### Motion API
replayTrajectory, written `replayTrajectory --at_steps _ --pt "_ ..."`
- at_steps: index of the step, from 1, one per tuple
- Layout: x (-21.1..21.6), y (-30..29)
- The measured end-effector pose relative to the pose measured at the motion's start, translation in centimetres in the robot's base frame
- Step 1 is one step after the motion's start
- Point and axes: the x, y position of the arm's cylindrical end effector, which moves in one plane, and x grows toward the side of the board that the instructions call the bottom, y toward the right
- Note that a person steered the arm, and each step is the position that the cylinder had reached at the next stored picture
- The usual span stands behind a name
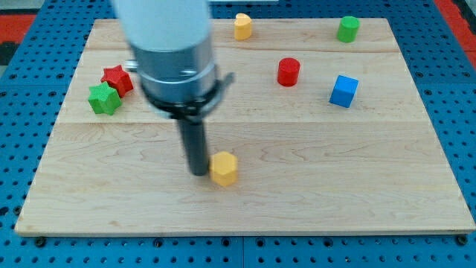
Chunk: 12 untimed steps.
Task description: Slide the red circle to the center
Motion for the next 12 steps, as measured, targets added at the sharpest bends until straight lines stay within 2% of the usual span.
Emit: replayTrajectory --at_steps 1,2,3,4,5,6,7,9,10,12 --pt "0.0 6.3" --pt "0.8 15.7" --pt "-0.1 14.1" --pt "-6.3 8.1" --pt "-12.0 5.7" --pt "-16.8 5.7" --pt "-18.4 4.6" --pt "-18.4 -3.2" --pt "-18.4 -4.1" --pt "-21.8 -0.2"
